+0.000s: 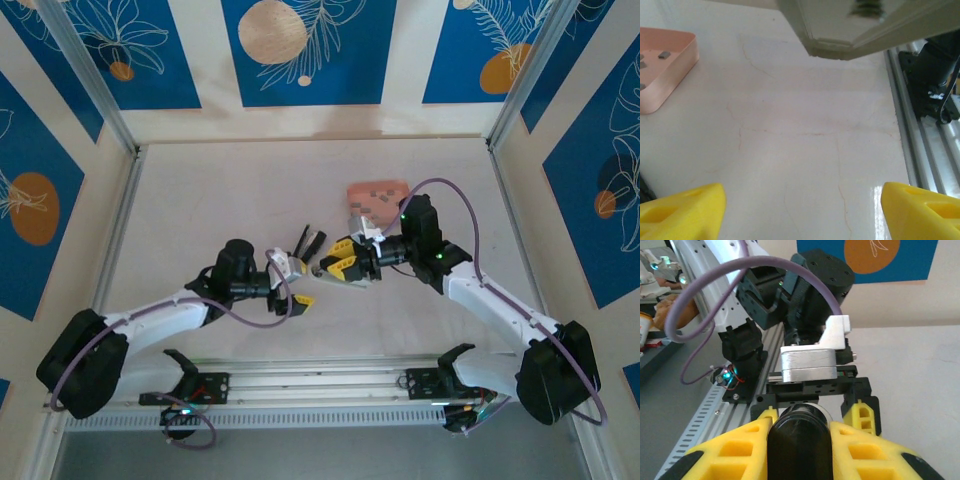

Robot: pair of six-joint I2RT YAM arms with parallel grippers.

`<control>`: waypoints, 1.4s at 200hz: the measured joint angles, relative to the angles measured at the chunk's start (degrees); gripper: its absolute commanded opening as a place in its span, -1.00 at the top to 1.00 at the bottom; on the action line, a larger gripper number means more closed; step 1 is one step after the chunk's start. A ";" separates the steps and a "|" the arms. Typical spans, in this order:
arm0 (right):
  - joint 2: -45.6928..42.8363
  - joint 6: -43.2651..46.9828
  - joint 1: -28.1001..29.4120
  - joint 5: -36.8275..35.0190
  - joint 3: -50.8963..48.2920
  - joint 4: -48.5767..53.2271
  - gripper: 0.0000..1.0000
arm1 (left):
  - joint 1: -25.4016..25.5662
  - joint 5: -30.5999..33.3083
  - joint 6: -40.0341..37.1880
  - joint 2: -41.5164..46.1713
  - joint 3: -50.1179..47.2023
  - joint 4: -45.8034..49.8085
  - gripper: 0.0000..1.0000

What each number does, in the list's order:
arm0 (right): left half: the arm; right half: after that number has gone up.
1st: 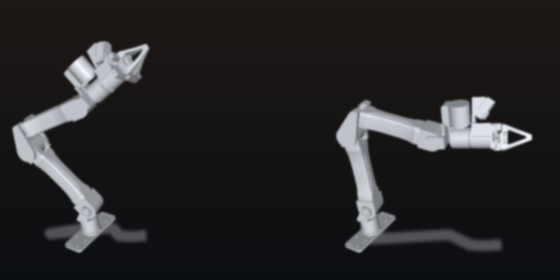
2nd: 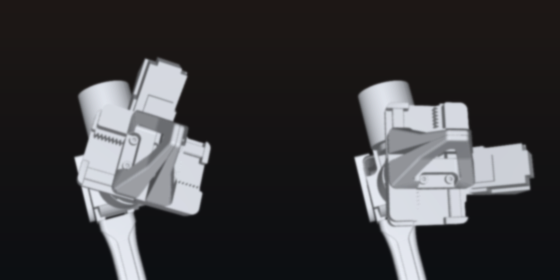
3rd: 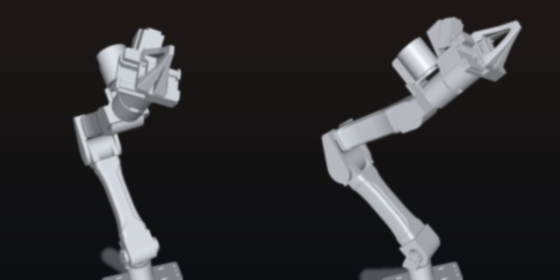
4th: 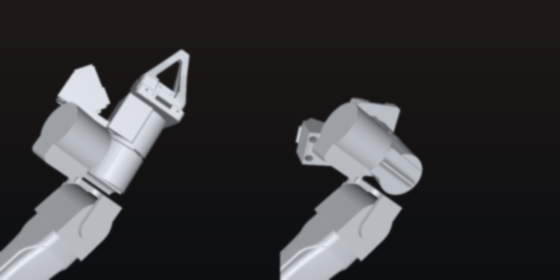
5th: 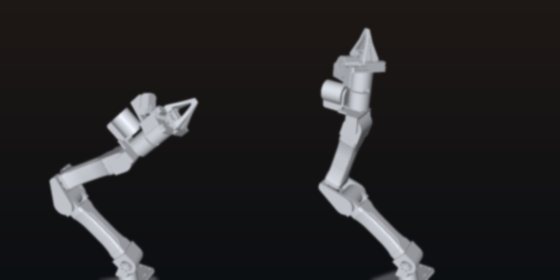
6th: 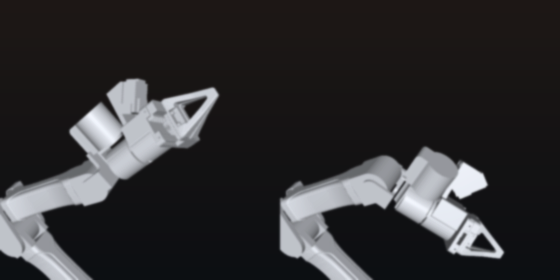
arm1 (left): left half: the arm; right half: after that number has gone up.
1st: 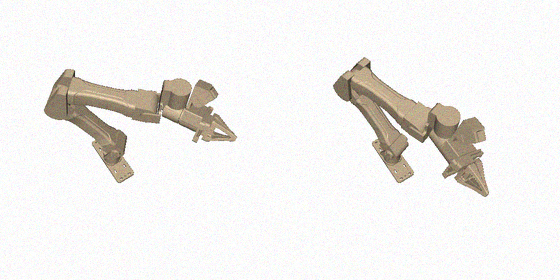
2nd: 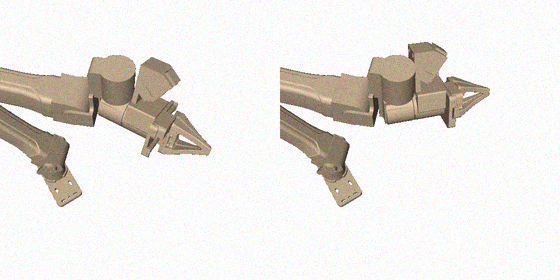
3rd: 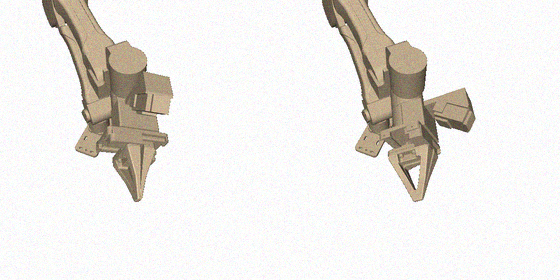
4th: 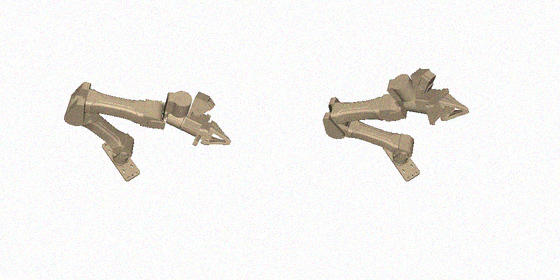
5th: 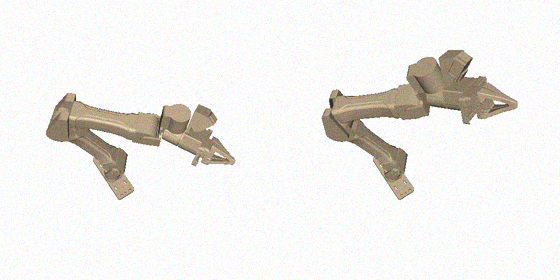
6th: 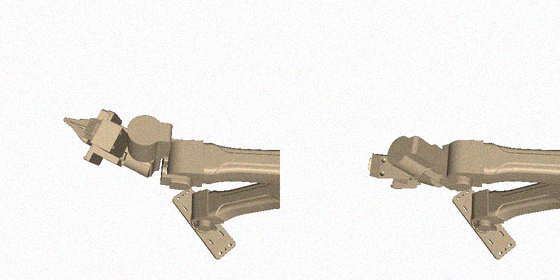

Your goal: Load the staples into the stapler

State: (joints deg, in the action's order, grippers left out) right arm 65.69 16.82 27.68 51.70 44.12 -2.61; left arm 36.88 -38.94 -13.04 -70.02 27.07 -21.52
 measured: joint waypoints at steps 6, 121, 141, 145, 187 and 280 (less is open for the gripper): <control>0.00 -0.02 -0.07 0.55 0.00 -0.04 1.00 | -0.02 -0.81 0.85 -0.35 -0.20 -1.70 -0.61; 2.21 -1.07 0.50 2.73 0.00 -1.40 1.00 | -0.02 -10.03 7.17 0.20 -0.66 -16.24 -0.37; 2.56 -1.46 0.83 2.71 0.02 -2.32 1.00 | -0.02 -10.36 7.23 0.44 -0.52 -16.46 -0.27; 2.69 -1.53 0.87 2.73 0.02 -2.45 1.00 | -0.02 -10.43 7.15 0.46 -0.46 -16.50 -0.25; 3.23 -1.97 1.25 2.54 0.02 -3.06 1.00 | 0.00 -10.64 7.37 0.48 -0.22 -16.68 -0.06; 3.52 -1.68 2.34 0.96 0.48 -1.60 0.83 | 0.00 -10.16 5.33 2.54 -0.13 -11.93 0.72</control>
State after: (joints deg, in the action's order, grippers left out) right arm 69.21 15.14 30.02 52.66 44.60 -4.21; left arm 36.88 -49.10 -7.70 -67.48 26.94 -33.45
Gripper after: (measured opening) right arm 0.280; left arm 0.315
